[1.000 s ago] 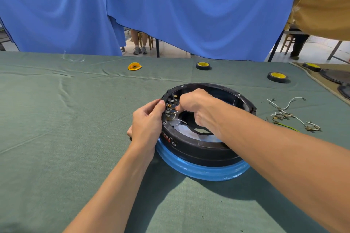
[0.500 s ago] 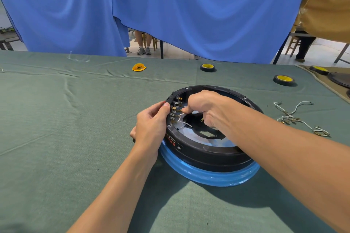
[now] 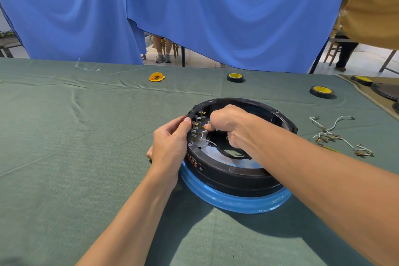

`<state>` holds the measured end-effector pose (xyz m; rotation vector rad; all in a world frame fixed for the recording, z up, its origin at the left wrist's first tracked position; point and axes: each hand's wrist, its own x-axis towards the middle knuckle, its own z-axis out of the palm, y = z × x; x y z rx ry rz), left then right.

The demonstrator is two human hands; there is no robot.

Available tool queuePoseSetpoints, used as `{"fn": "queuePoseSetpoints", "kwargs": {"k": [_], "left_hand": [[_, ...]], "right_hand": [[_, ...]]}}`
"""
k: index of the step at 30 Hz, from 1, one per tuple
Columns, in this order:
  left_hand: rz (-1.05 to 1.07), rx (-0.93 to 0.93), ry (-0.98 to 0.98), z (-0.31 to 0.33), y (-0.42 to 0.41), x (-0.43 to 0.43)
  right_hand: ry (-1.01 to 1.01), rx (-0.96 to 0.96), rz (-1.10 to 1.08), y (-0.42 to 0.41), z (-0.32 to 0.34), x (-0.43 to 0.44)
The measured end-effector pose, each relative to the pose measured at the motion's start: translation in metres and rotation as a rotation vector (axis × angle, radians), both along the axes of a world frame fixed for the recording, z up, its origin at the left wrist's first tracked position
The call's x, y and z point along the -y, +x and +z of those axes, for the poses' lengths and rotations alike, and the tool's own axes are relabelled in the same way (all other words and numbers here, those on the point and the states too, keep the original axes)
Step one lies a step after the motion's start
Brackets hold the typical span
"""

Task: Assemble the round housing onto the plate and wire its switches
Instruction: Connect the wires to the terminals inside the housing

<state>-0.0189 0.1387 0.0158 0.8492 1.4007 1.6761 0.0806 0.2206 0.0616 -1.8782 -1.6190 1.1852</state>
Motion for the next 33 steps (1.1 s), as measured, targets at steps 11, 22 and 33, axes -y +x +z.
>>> {"fn": "queuePoseSetpoints", "kwargs": {"k": [11,22,33], "left_hand": [[0.001,0.004,0.010,-0.003,0.000,-0.004],[0.000,-0.019,0.020,-0.002,0.002,-0.002],[-0.004,-0.176,0.044,0.000,0.002,0.001]], "right_hand": [[-0.006,-0.088,-0.155,-0.011,-0.006,0.002],[0.025,0.033,-0.093,-0.008,0.001,0.006],[0.447,0.195,0.193,0.027,0.007,0.017]]}}
